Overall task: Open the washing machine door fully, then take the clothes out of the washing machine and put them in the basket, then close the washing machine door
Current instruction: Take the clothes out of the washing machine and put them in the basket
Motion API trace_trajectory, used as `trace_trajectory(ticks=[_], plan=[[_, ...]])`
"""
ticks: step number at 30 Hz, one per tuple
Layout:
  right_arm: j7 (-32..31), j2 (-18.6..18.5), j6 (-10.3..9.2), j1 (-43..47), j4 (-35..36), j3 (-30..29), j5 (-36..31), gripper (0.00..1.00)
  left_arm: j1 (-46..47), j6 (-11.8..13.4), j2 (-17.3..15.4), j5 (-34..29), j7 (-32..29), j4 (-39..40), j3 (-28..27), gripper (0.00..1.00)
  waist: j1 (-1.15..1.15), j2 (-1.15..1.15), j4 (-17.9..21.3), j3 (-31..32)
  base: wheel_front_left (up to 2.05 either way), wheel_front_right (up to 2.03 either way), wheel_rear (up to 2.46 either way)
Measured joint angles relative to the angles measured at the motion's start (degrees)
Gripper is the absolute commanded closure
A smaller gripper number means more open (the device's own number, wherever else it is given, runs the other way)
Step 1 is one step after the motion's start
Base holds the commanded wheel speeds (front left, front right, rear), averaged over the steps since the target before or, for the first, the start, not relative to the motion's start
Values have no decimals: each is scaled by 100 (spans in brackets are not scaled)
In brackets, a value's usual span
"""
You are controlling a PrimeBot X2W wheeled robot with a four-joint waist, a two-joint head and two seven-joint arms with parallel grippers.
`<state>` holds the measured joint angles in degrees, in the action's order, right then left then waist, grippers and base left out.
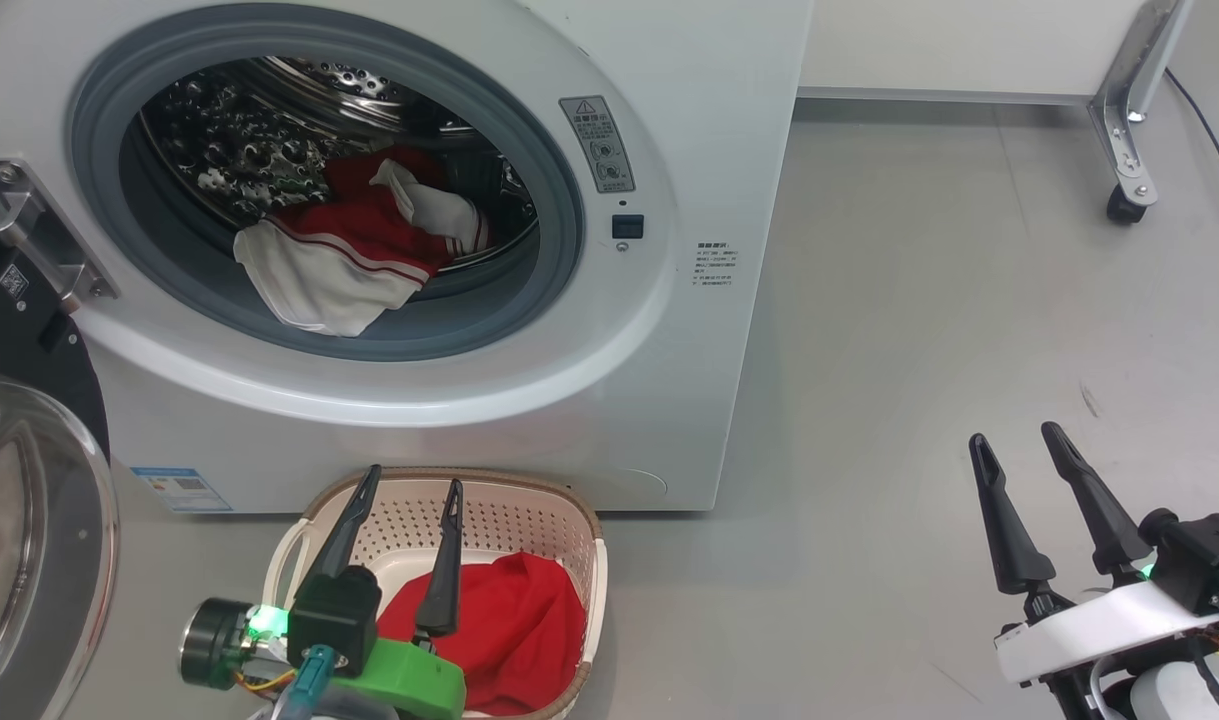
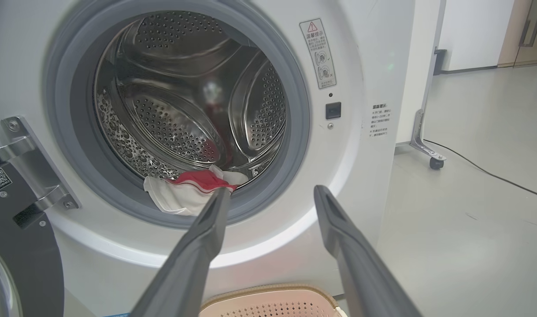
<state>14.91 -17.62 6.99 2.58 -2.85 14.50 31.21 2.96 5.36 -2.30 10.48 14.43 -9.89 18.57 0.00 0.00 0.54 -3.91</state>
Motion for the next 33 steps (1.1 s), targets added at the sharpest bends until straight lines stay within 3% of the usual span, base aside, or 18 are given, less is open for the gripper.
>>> trace_trajectory(ticks=[11,21,33], plan=[[0,-18,0,33,33,52,-10,0,-19,34,-7,-7,1,113,16,0,0,0,13,-25,0,0,0],[0,-202,0,32,266,105,15,0,-43,77,-10,-221,1,258,-45,0,0,0,96,-458,0,0,0],[0,-435,0,-221,501,116,331,0,885,118,-67,-365,-361,202,-898,0,0,0,459,-1366,0,0,0]])
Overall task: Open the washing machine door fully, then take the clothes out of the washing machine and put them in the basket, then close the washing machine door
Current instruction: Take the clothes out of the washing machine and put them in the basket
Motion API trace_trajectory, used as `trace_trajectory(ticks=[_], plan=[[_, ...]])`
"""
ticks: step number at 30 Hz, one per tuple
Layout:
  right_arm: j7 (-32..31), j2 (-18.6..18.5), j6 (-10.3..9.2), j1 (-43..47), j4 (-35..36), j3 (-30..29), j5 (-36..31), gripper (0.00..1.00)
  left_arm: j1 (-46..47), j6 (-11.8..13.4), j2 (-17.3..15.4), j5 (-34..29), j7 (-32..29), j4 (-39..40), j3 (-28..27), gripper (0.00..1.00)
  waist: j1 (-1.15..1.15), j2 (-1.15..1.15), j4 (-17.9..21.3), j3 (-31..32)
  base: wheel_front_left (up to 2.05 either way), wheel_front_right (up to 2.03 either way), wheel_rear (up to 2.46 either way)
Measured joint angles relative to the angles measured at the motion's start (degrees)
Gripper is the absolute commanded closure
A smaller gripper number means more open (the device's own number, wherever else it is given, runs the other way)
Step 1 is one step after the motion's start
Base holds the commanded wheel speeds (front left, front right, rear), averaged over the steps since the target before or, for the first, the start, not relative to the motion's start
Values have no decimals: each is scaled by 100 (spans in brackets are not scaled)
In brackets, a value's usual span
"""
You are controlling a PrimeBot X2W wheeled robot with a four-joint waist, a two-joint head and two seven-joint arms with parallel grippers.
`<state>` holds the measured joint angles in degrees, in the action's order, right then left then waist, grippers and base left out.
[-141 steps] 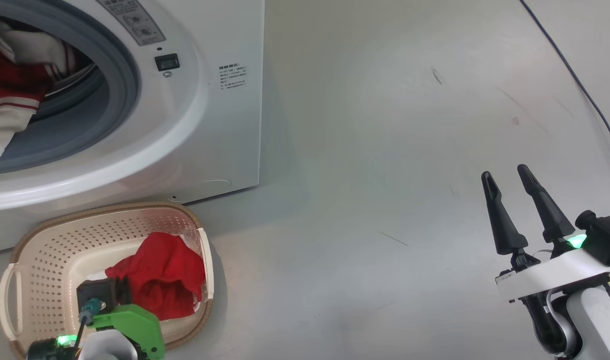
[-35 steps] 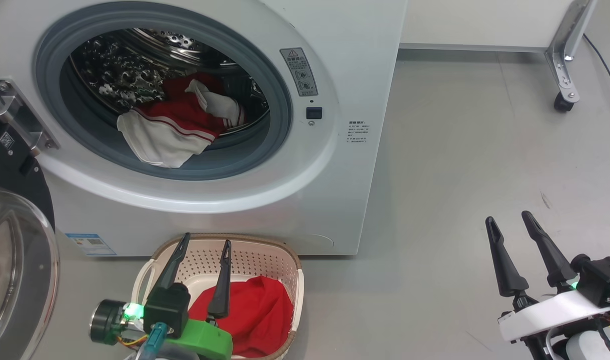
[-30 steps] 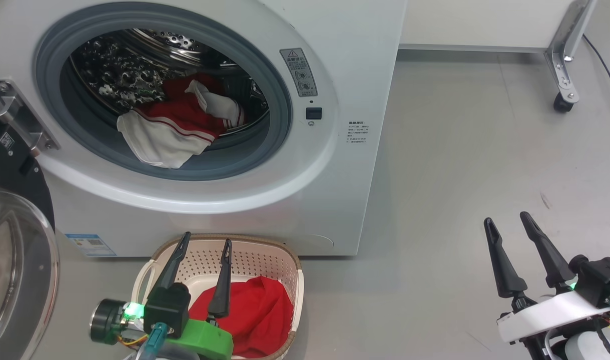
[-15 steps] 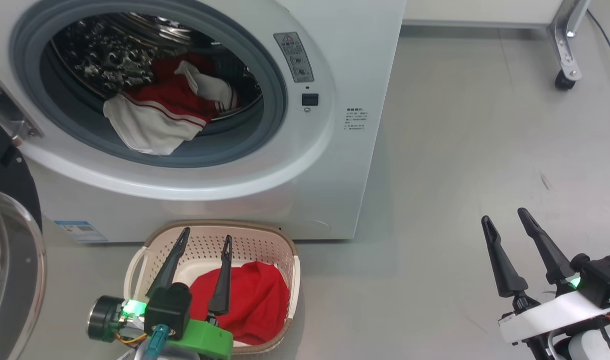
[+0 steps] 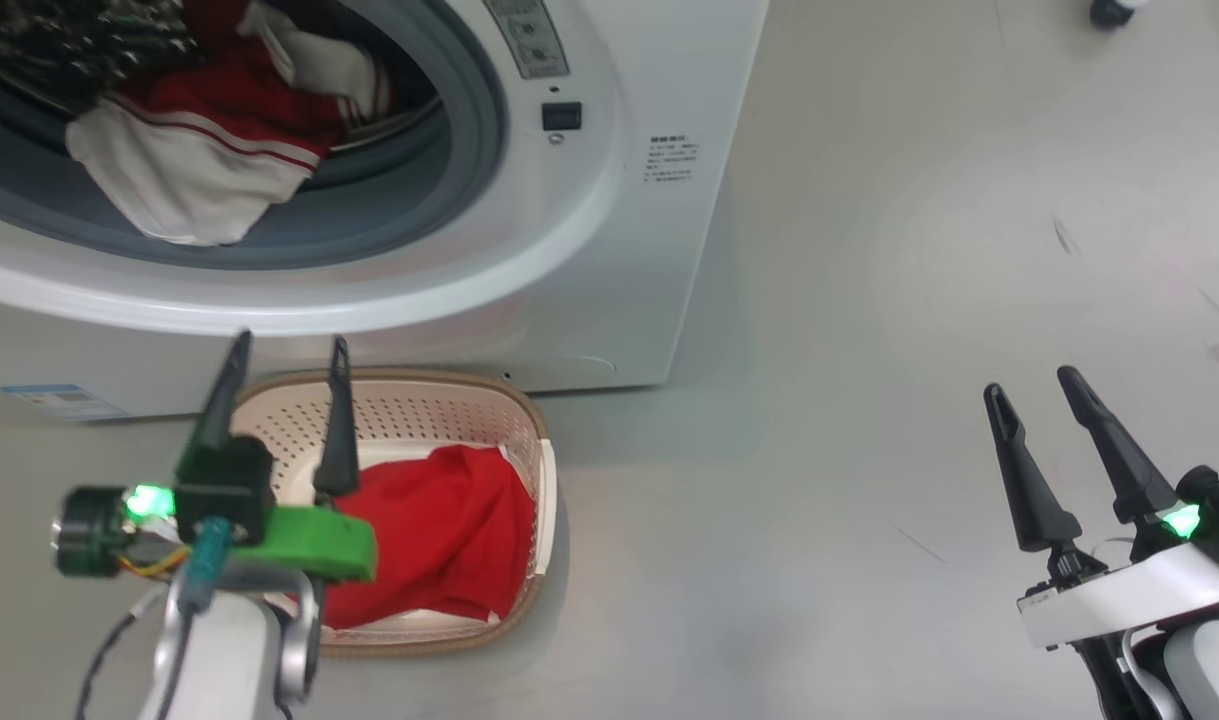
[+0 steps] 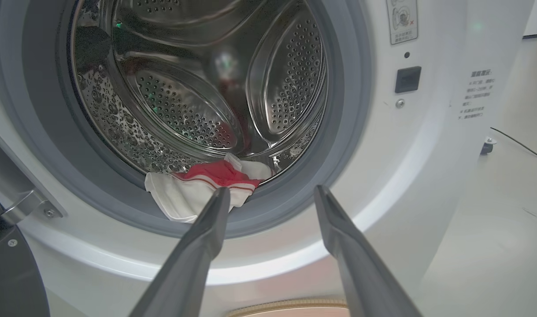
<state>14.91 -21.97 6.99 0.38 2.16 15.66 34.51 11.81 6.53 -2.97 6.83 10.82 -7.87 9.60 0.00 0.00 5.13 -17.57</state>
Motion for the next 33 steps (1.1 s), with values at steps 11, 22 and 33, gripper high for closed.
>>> trace_trajectory(ticks=[11,22,33], plan=[[0,-36,0,-475,90,102,282,0,1290,25,-404,-100,-1184,-155,-795,0,0,0,512,-740,0,0,0],[0,1,0,-860,88,216,512,0,2361,25,-910,-291,-2453,-442,-1194,0,0,0,967,-1325,0,0,0],[0,137,0,-1218,48,389,722,0,3333,26,-1418,-392,-3734,-571,-1481,0,0,0,1395,-1828,0,0,0]])
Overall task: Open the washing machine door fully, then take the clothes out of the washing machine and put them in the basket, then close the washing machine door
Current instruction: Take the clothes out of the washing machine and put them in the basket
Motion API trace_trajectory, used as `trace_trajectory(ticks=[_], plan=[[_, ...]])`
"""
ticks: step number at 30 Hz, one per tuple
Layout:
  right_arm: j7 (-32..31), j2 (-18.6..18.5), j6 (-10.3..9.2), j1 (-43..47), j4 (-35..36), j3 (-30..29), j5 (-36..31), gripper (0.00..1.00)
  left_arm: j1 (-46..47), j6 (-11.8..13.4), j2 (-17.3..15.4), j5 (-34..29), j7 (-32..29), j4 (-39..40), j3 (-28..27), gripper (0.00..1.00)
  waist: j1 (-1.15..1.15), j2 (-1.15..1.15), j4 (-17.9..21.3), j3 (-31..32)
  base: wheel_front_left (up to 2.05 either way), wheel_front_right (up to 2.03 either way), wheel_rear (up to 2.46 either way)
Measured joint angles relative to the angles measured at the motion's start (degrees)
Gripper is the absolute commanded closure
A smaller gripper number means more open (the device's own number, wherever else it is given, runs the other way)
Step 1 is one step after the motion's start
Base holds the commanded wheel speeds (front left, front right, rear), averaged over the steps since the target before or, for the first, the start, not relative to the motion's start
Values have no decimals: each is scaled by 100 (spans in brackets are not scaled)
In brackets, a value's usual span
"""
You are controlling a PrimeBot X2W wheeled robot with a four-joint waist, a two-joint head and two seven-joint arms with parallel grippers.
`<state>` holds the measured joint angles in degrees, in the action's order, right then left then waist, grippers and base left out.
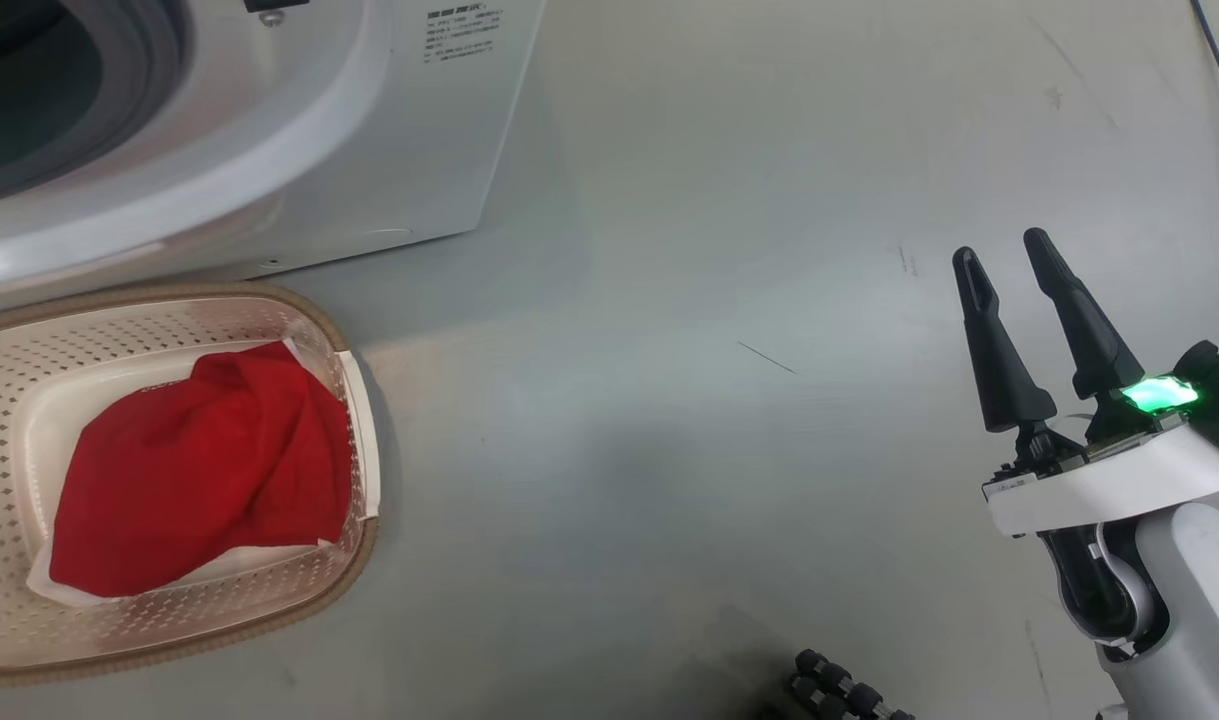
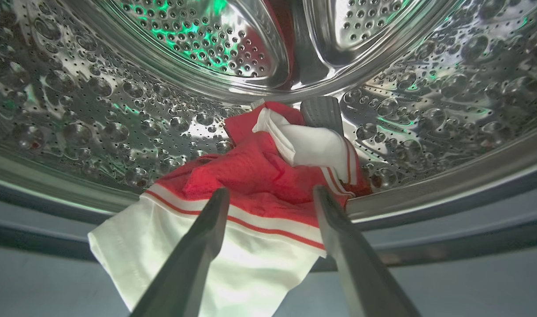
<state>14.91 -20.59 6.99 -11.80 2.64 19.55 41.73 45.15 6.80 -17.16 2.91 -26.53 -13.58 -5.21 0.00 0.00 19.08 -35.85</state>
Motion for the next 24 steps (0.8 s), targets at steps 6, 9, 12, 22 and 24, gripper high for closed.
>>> trace_trajectory(ticks=[6,9,12,22,24], plan=[[0,76,0,-176,-65,102,27,0,210,0,-289,-275,-584,-185,-57,0,0,0,205,-190,0,0,0],[0,80,0,-192,-101,101,37,0,250,0,-385,-380,-779,-304,4,0,0,0,283,-251,0,0,0],[0,77,0,-193,-132,102,55,0,260,0,-444,-570,-973,-386,109,0,0,0,329,-281,0,0,0],[0,29,0,-287,-155,131,58,0,480,0,-594,-840,-1399,-493,271,0,0,0,370,-311,0,0,0],[0,18,0,-300,-154,132,58,0,505,0,-609,-876,-1492,-560,269,0,0,0,371,-324,0,0,0]])
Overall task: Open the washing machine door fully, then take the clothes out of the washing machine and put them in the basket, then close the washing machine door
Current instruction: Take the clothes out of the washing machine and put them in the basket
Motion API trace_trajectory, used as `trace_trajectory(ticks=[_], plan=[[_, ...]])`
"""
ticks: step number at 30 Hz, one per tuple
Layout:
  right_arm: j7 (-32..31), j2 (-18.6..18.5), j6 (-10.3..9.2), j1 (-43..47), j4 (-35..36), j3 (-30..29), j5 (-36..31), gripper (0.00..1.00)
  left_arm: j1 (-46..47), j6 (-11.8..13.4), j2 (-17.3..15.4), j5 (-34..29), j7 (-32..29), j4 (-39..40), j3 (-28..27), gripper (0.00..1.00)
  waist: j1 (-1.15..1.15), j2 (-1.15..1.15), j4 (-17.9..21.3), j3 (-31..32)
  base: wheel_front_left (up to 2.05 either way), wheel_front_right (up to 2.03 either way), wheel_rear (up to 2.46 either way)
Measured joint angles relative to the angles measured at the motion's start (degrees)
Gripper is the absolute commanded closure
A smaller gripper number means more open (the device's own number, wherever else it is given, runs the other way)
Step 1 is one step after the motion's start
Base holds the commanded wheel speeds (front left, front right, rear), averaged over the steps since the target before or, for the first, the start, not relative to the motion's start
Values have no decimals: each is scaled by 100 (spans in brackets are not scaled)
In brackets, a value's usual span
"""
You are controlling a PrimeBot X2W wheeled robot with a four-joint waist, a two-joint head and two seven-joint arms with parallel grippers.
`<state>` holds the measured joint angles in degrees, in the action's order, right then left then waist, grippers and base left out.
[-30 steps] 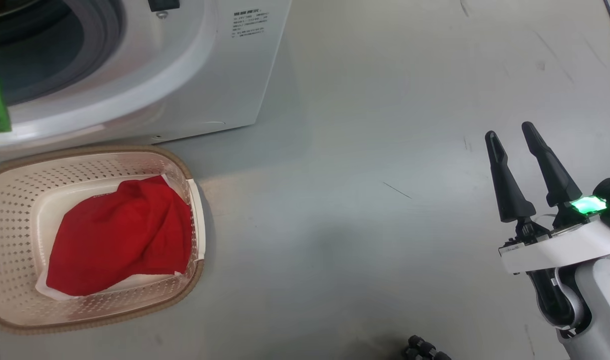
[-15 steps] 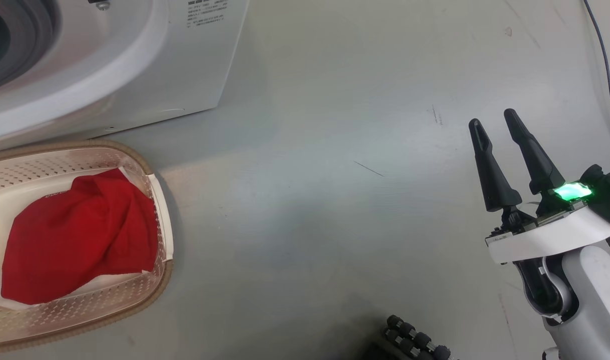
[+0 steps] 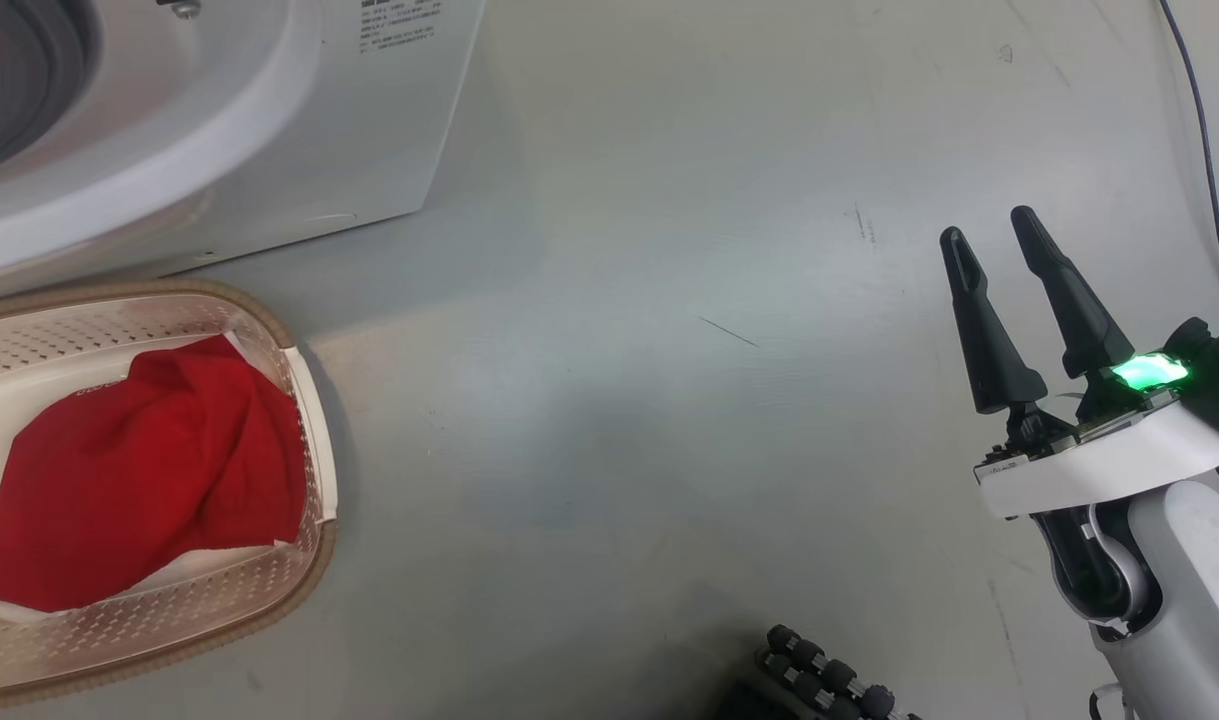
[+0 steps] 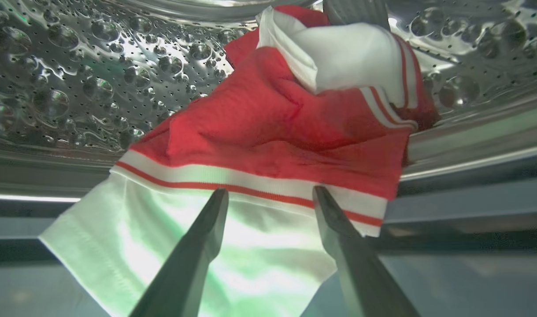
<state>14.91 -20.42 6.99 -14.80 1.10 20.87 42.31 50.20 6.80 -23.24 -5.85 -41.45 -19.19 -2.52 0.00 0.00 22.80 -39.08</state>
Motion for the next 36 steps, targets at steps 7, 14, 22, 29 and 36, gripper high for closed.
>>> trace_trajectory(ticks=[7,14,22,29,36], plan=[[0,-69,0,-1,-1,3,0,0,13,1,-125,-120,-142,-104,0,0,0,0,8,-51,0,0,0],[0,-85,0,-86,23,13,1,0,222,1,-129,-192,-343,-60,26,0,0,0,24,-163,0,0,0],[0,-82,0,-149,9,2,2,0,345,3,-82,-254,-388,-90,-81,64,0,0,69,-241,0,0,0],[0,-78,0,-235,-1,-13,2,0,360,3,65,-254,-372,-163,53,100,0,0,53,-229,0,0,0],[0,-74,0,-254,-54,-55,2,0,359,3,108,-238,-135,-292,77,100,-1,0,-9,-107,0,0,0]])
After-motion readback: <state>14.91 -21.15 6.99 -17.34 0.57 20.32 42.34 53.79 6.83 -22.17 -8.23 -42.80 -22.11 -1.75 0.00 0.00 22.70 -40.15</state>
